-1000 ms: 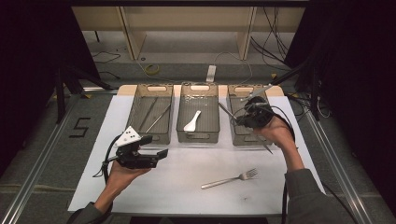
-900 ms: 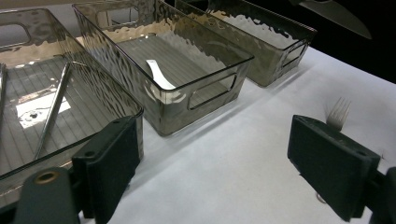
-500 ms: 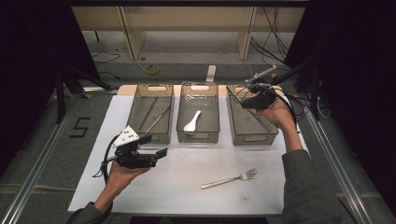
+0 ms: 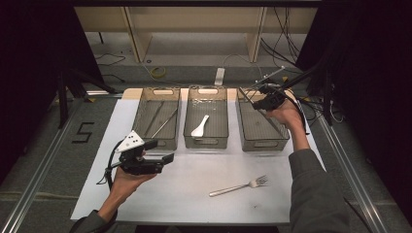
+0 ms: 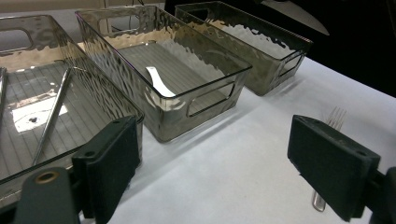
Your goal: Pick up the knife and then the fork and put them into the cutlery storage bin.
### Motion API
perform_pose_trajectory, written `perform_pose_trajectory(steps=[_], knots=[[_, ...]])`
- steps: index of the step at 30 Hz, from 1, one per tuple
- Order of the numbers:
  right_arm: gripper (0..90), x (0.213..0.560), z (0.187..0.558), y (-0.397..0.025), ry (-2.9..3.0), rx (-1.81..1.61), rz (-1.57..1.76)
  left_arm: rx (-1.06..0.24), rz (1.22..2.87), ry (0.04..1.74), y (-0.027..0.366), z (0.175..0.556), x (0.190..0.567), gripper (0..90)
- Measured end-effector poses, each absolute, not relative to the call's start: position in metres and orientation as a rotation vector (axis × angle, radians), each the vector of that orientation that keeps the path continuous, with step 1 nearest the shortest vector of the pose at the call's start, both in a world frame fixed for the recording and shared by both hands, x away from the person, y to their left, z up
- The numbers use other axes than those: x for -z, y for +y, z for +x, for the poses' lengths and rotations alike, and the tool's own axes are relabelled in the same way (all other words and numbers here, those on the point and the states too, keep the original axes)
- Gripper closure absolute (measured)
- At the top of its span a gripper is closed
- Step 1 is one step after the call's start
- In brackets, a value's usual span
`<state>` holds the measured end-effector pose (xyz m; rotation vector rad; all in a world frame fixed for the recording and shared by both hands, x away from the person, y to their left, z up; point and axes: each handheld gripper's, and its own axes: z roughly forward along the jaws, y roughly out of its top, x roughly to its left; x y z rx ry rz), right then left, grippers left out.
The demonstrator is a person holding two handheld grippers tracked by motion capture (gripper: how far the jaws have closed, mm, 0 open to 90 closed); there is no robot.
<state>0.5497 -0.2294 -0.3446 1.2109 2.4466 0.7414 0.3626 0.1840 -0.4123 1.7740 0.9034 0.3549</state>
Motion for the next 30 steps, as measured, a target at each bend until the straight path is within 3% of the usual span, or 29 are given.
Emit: perform_pose_trajectory(steps=[30], knots=[[84.2, 0.367, 0.573, -0.229, 2.387, -0.658, 1.283, -0.359, 1.764, 0.892, 0.185, 0.361, 0.411, 16.2]])
